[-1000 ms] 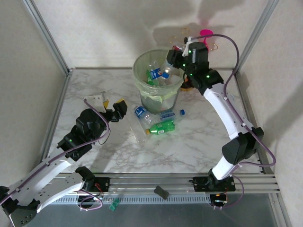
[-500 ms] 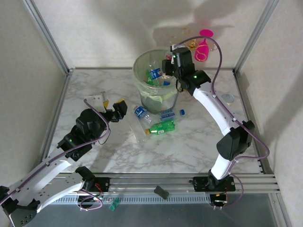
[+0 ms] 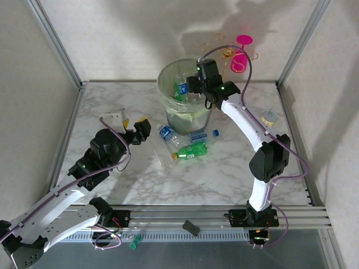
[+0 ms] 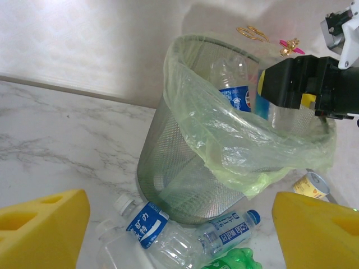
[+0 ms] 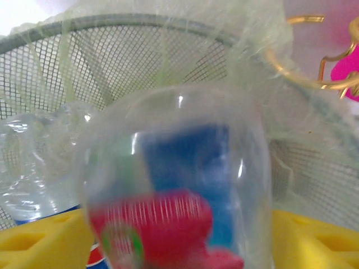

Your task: Put the plastic bottles in the bin

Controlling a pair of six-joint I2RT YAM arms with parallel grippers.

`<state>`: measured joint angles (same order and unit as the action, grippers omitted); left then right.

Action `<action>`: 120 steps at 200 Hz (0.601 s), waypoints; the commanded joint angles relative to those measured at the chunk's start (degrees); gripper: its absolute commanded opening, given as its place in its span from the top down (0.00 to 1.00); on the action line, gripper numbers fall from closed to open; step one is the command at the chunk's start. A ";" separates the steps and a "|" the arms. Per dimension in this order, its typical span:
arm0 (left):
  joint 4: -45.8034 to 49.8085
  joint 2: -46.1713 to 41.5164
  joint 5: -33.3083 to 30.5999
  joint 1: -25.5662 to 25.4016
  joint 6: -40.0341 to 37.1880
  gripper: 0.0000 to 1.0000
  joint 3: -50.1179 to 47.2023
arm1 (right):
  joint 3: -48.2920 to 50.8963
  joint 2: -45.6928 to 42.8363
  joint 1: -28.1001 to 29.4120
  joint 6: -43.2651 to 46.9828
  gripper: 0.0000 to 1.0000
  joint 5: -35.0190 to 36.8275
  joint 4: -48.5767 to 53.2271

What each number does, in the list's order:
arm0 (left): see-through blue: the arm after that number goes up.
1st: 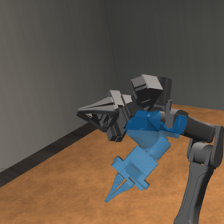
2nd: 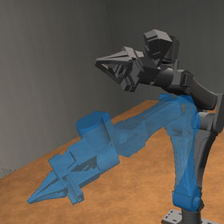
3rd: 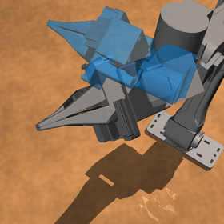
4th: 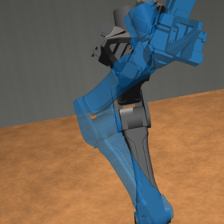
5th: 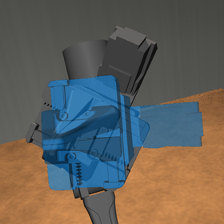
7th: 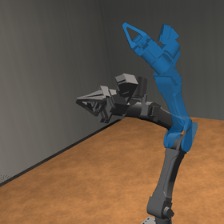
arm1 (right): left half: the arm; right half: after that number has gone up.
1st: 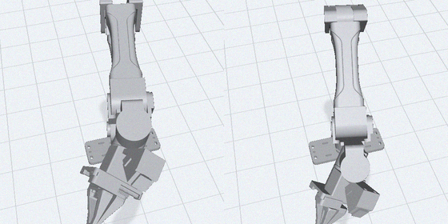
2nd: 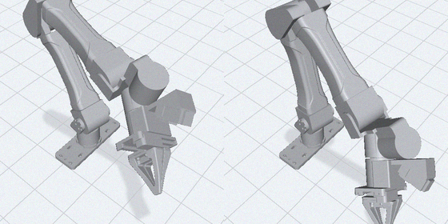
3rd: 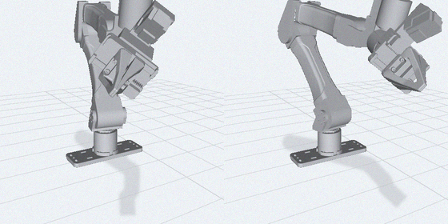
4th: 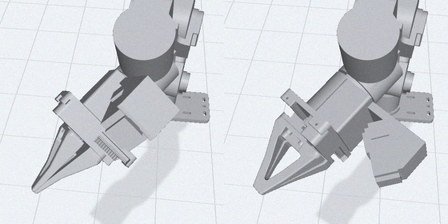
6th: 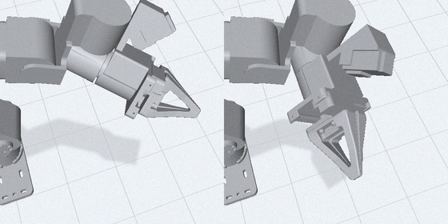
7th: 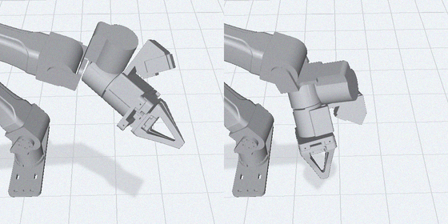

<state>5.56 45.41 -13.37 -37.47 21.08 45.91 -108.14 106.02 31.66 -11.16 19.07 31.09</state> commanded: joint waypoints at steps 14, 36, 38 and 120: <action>-0.63 -0.14 -0.78 -0.62 -0.96 0.16 -0.48 | -2.16 -4.03 0.44 0.00 0.14 3.72 -1.01; -0.65 -0.20 -0.87 -0.65 -1.00 0.16 -0.47 | -0.52 -7.41 0.44 0.19 0.14 3.38 -3.53; -0.69 -0.22 -0.92 -0.67 -1.03 0.16 -0.47 | -0.24 -7.76 0.49 0.20 0.14 3.28 -3.79; -0.46 0.04 -1.71 -0.61 -1.13 0.16 -0.64 | 16.38 -24.16 0.58 -2.49 0.23 -9.13 -10.72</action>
<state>5.56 45.47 -13.58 -37.47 20.95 45.91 -97.65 86.50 31.73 -11.97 16.16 23.24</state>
